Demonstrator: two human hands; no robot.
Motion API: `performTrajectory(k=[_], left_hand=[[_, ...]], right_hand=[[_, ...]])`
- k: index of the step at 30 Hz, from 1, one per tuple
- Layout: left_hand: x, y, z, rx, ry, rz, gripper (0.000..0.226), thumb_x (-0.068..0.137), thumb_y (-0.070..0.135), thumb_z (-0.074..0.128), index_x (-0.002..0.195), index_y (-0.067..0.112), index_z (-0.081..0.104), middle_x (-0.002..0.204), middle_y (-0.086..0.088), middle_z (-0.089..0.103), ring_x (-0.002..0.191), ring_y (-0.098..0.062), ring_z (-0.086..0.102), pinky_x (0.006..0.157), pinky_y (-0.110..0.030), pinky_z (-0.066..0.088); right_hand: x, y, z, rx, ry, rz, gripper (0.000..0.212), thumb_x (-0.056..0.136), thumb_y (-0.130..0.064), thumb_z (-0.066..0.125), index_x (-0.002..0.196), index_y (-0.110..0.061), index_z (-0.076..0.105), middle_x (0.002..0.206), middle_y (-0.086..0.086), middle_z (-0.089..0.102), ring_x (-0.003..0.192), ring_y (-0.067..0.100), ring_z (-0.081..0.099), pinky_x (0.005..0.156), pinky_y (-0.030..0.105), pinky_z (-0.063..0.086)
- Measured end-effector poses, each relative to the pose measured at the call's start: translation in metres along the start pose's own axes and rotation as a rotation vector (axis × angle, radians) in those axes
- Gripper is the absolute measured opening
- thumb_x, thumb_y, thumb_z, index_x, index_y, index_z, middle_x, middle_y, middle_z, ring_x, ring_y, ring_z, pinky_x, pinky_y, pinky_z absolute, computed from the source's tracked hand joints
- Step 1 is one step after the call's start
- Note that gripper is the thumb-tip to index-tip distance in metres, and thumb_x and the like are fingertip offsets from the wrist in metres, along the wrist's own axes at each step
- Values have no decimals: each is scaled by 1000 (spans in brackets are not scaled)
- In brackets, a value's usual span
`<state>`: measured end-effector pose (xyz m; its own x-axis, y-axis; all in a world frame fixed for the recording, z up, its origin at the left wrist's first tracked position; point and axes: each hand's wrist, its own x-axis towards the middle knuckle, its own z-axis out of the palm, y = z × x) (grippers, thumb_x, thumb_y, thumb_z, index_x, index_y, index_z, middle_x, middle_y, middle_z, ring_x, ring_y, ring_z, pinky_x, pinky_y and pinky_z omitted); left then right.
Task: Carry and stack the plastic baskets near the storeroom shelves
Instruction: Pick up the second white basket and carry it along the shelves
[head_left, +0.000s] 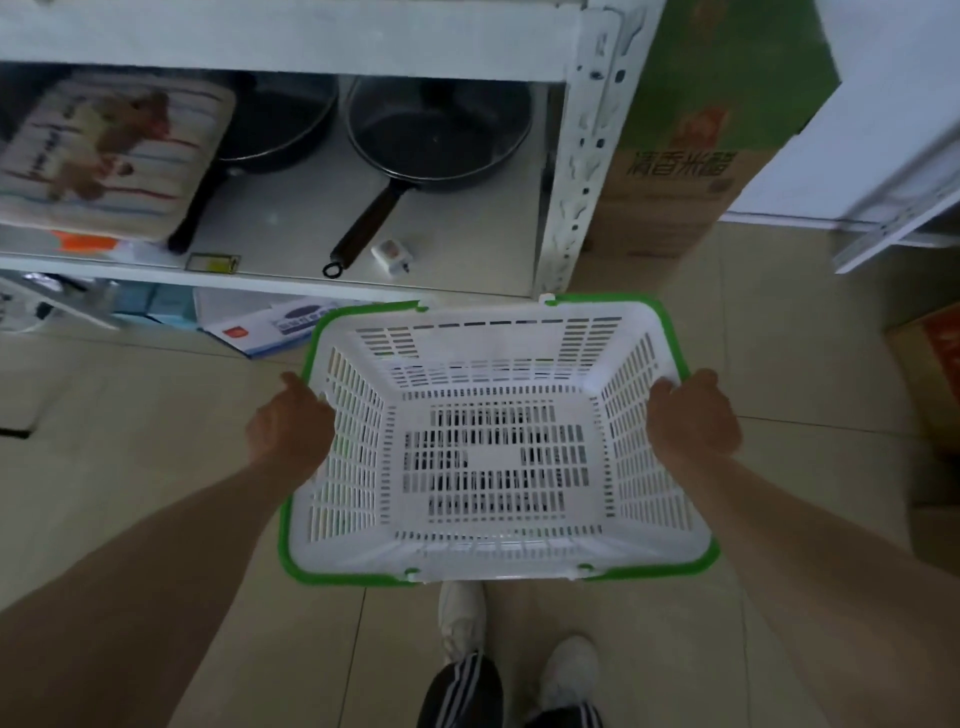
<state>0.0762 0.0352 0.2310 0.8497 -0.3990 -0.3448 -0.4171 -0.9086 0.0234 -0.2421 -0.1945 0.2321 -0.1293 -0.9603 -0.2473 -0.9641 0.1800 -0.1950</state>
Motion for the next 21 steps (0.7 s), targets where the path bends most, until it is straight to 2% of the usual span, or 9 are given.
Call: performTrajectory(k=[3, 8, 10, 14, 16, 18, 21], left_hand=[[14, -8, 13, -6, -31, -15, 55, 96, 28, 44, 142, 2, 31, 117, -25, 66, 102, -45, 66, 82, -45, 49], [44, -4, 22, 56, -40, 7, 61, 97, 28, 40, 151, 4, 23, 125, -26, 64, 112, -45, 62, 93, -48, 47], [56, -2, 26, 49, -48, 19, 58, 97, 28, 40, 149, 4, 26, 123, -25, 65, 109, -45, 63, 92, -48, 48], [70, -3, 44, 38, -76, 11, 66, 96, 26, 42, 154, 6, 17, 130, -25, 62, 116, -46, 60, 95, -48, 46], [75, -7, 57, 35, -82, 7, 60, 96, 25, 42, 149, 5, 22, 127, -25, 63, 112, -46, 62, 90, -47, 46], [80, -9, 68, 28, -81, 2, 52, 95, 25, 42, 142, 5, 28, 123, -25, 65, 107, -46, 64, 85, -45, 46], [85, -9, 84, 35, -123, 3, 56, 95, 23, 43, 145, 5, 26, 126, -25, 63, 110, -45, 63, 88, -45, 46]], right_hand=[[0, -11, 19, 2, -19, -1, 35, 96, -32, 39, 110, 0, 47, 99, 20, 65, 88, 38, 65, 68, 38, 45], [11, -22, 48, 9, -32, 7, 33, 97, -32, 39, 109, -2, 45, 98, 19, 66, 84, 37, 66, 64, 38, 46], [14, -24, 59, 18, -48, 21, 34, 97, -32, 39, 110, -2, 45, 98, 19, 66, 84, 37, 66, 64, 37, 46], [16, -22, 84, 32, -87, 55, 33, 98, -32, 37, 110, -2, 44, 98, 19, 66, 83, 36, 65, 64, 38, 47], [15, -20, 96, 27, -103, 58, 34, 98, -33, 36, 112, -2, 43, 99, 19, 67, 83, 36, 66, 66, 39, 48], [14, -18, 109, 15, -134, 46, 39, 99, -33, 35, 120, 0, 41, 104, 20, 66, 88, 37, 66, 72, 44, 52], [15, -17, 124, -14, -197, 65, 47, 98, -28, 34, 136, 1, 32, 118, 21, 62, 101, 38, 63, 82, 45, 51]])
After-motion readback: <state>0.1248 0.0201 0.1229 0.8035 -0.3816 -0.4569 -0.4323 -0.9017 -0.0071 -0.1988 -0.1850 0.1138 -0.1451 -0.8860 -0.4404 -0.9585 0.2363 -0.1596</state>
